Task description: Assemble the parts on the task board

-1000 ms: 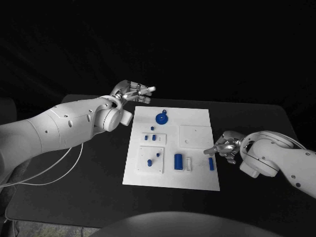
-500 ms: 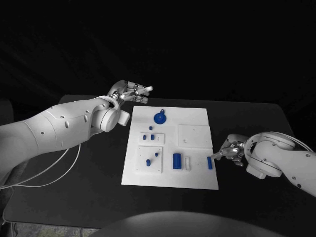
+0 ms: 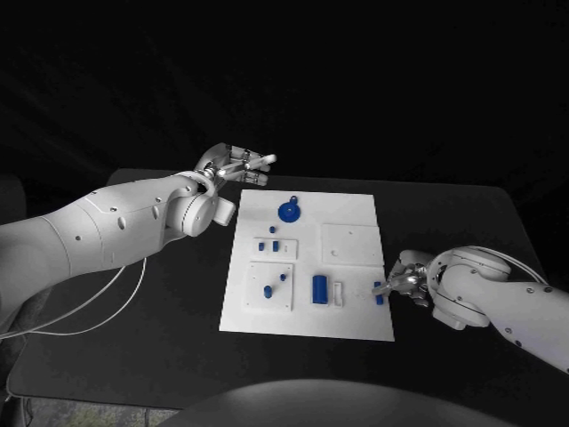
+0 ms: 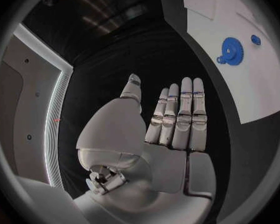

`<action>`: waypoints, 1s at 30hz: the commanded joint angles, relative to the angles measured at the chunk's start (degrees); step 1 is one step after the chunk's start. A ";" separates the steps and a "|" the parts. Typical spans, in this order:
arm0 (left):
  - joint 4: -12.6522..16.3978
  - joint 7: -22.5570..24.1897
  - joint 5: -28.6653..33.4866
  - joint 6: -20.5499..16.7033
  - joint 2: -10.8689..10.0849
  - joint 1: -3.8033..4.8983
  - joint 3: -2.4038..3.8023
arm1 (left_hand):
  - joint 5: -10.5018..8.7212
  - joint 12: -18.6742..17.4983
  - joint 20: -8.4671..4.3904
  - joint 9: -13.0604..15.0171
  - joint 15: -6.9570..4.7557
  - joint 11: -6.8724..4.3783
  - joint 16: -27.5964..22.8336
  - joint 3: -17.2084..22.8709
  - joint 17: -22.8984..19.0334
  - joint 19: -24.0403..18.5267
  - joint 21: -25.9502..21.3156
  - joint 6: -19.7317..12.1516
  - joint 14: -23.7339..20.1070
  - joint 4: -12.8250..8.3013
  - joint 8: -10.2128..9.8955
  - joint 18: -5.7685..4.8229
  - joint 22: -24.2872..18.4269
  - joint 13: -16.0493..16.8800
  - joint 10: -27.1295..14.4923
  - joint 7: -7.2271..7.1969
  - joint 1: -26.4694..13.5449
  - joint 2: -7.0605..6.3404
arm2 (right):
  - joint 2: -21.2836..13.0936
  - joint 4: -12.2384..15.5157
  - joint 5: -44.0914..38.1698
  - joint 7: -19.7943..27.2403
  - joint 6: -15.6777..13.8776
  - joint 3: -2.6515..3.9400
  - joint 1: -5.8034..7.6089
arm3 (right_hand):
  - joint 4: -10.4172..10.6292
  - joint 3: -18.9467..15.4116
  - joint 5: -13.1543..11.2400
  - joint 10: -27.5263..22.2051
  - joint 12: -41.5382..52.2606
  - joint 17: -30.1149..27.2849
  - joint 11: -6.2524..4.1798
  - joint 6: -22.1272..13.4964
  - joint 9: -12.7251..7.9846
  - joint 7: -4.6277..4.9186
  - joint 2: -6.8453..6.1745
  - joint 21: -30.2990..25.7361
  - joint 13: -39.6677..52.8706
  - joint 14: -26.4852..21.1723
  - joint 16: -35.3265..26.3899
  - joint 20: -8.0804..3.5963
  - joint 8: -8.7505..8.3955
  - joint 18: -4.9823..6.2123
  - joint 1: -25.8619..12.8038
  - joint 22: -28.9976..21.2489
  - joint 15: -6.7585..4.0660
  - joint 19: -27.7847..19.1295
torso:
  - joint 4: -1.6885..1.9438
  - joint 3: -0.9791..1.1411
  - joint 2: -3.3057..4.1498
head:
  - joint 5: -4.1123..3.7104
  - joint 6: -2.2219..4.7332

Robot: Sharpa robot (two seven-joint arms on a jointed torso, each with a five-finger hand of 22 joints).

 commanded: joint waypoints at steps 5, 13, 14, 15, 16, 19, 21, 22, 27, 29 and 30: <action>0.17 0.32 0.23 0.91 0.19 0.03 0.04 | 0.19 0.27 0.17 0.08 -0.12 -0.05 -0.17 -0.13 0.06 -0.10 0.18 -0.40 -0.21 -0.35 -0.16 -0.64 -0.05 0.07 -0.17 -0.05 -0.05 0.47 | 1.06 -0.77 -3.52 -0.37 -0.55 -0.14 -0.53 | -0.33 1.16 -0.40 0.17 -0.17 -0.09 -0.18 0.42 0.22 -0.30 -0.22 0.06 -0.12 0.09 0.13 0.12 -0.27 -0.46 0.42 0.01 0.00 2.88 | -0.03 0.01 -0.02 | 0.02 -0.08; 0.14 0.25 0.24 0.91 0.19 0.03 0.04 | 0.21 0.28 0.18 0.08 -0.11 -0.04 -0.17 -0.39 0.07 -0.13 0.32 -0.48 -0.25 -0.70 -0.16 -0.64 -0.25 0.07 -0.22 -0.02 -0.04 0.77 | 2.31 -1.77 -6.51 -0.83 -0.70 -0.99 -0.95 | -1.48 3.45 -0.44 0.13 -0.41 -0.02 -0.31 0.55 0.10 -0.45 -0.04 0.34 -0.16 0.10 0.10 0.00 -0.28 -0.63 2.03 0.17 -0.11 2.89 | -0.07 0.05 -0.02 | 0.14 -0.15; 0.14 0.23 0.24 0.91 0.19 0.03 0.04 | 0.21 0.28 0.18 0.08 -0.11 -0.04 -0.17 -0.39 0.07 -0.13 0.32 -0.48 -0.25 -0.70 -0.16 -0.64 -0.25 0.07 -0.22 -0.02 -0.04 0.77 | 2.46 -1.90 -7.04 -0.90 -0.68 -1.17 -0.98 | -1.63 3.48 -0.43 0.13 -0.39 -0.01 -0.31 0.55 0.08 -0.44 -0.02 0.39 -0.15 0.10 0.11 0.00 -0.28 -0.64 2.12 0.18 -0.11 2.89 | -0.07 0.05 -0.02 | 0.17 -0.19; 0.13 0.20 0.24 0.92 0.20 0.03 0.04 | 0.21 0.28 0.18 0.08 -0.11 -0.04 -0.17 -0.39 0.07 -0.13 0.32 -0.48 -0.25 -0.70 -0.16 -0.64 -0.25 0.07 -0.22 -0.02 -0.04 0.77 | 2.64 -2.04 -7.67 -0.98 -0.70 -1.38 -1.00 | -1.96 3.48 -0.43 0.06 -0.45 0.03 -0.28 0.52 -0.05 -0.39 0.02 0.37 -0.14 0.10 0.12 -0.01 -0.29 -0.64 2.02 0.20 -0.11 2.88 | -0.09 0.05 -0.02 | 0.20 -0.22; 0.12 0.18 0.24 0.93 0.21 0.03 0.04 | 0.21 0.28 0.18 0.08 -0.11 -0.04 -0.17 -0.39 0.07 -0.13 0.32 -0.48 -0.25 -0.70 -0.16 -0.64 -0.25 0.07 -0.22 -0.02 -0.04 0.77 | 2.79 -2.17 -8.22 -1.05 -0.72 -1.53 -1.01 | -2.10 3.49 -0.43 0.03 -0.48 0.04 -0.27 0.51 -0.10 -0.37 0.04 0.36 -0.14 0.10 0.13 -0.02 -0.29 -0.65 1.98 0.20 -0.11 2.87 | -0.11 0.05 -0.02 | 0.24 -0.25; 0.10 0.13 0.24 0.96 0.24 0.03 0.04 | 0.23 0.27 0.19 0.08 -0.10 -0.01 -0.18 -0.48 0.07 -0.16 0.35 -0.52 -0.26 -0.79 -0.16 -0.64 -0.33 0.07 -0.30 -0.02 -0.05 0.91 | 3.22 -2.56 -9.72 -1.24 -0.83 -1.95 -1.03 | -2.66 3.94 -0.41 -0.10 -0.44 0.15 -0.23 0.47 -0.35 -0.33 -0.09 0.46 -0.04 0.11 0.19 0.00 -0.28 -0.63 1.96 0.30 -0.11 2.88 | -0.12 0.05 -0.02 | 0.23 -0.24; 0.07 0.08 0.24 0.97 0.28 0.03 0.04 | 0.23 0.27 0.19 0.08 -0.10 0.00 -0.18 -0.49 0.07 -0.17 0.36 -0.52 -0.26 -0.80 -0.16 -0.64 -0.34 0.07 -0.32 -0.01 -0.06 0.93 | 3.49 -2.81 -10.66 -1.38 -0.85 -2.27 -1.04 | -3.11 4.45 -0.33 -0.17 -0.42 0.21 -0.24 0.43 -0.49 -0.32 -0.19 0.52 0.01 0.11 0.22 0.02 -0.29 -0.62 2.21 0.37 -0.08 2.89 | -0.10 0.04 -0.02 | 0.24 -0.28; 0.06 0.07 0.24 0.98 0.29 0.03 0.04 | 0.23 0.27 0.19 0.08 -0.10 0.00 -0.18 -0.49 0.07 -0.17 0.36 -0.52 -0.26 -0.80 -0.16 -0.64 -0.34 0.07 -0.32 -0.01 -0.06 0.93 | 3.57 -2.88 -10.90 -1.42 -0.85 -2.38 -1.04 | -3.34 4.64 -0.25 -0.16 -0.31 0.24 -0.23 0.41 -0.51 -0.31 -0.19 0.60 0.08 0.11 0.24 0.04 -0.30 -0.62 2.44 0.41 -0.07 2.88 | -0.08 0.04 -0.03 | 0.27 -0.32; 0.02 -0.08 0.24 1.05 0.39 0.03 0.04 | 0.23 0.27 0.19 0.08 -0.10 0.00 -0.18 -0.49 0.07 -0.17 0.36 -0.52 -0.26 -0.80 -0.16 -0.64 -0.34 0.07 -0.32 -0.01 -0.06 0.93 | 4.23 -3.39 -11.93 -1.62 -0.80 -3.23 -1.05 | -4.56 5.73 2.01 -0.51 -0.07 0.29 -0.10 0.10 -0.97 -0.13 -0.33 0.61 0.33 0.09 0.25 0.15 -0.32 -0.54 2.60 0.57 0.03 2.87 | -0.07 0.02 -0.03 | 0.27 -0.40; 0.01 -0.15 0.24 1.07 0.40 0.03 0.04 | 0.24 0.27 0.20 0.07 -0.07 0.03 -0.18 -0.55 0.06 -0.20 0.40 -0.61 -0.33 -0.81 -0.17 -0.63 -0.43 0.07 -0.43 0.03 -0.10 0.92 | 4.36 -3.47 -11.66 -1.66 -0.82 -3.41 -1.05 | -4.94 6.00 4.74 -0.73 -0.15 0.31 -0.01 -0.40 -1.35 0.08 -0.56 0.64 0.36 0.05 0.23 0.16 -0.34 -0.49 2.46 0.62 0.05 2.87 | -0.07 0.01 -0.03 | 0.30 -0.46; 0.00 -0.18 0.24 1.08 0.41 0.03 0.04 | 0.24 0.27 0.20 0.07 -0.07 0.03 -0.18 -0.55 0.06 -0.20 0.40 -0.61 -0.33 -0.81 -0.17 -0.63 -0.43 0.07 -0.43 0.03 -0.10 0.92 | 4.42 -3.51 -11.28 -1.67 -0.79 -3.50 -1.05 | -5.15 6.22 7.05 -0.87 -0.24 0.40 0.09 -0.98 -1.70 0.32 -0.76 0.72 0.35 0.06 0.31 0.18 -0.34 -0.47 2.35 0.67 0.09 2.87 | -0.06 0.01 -0.03 | 0.30 -0.48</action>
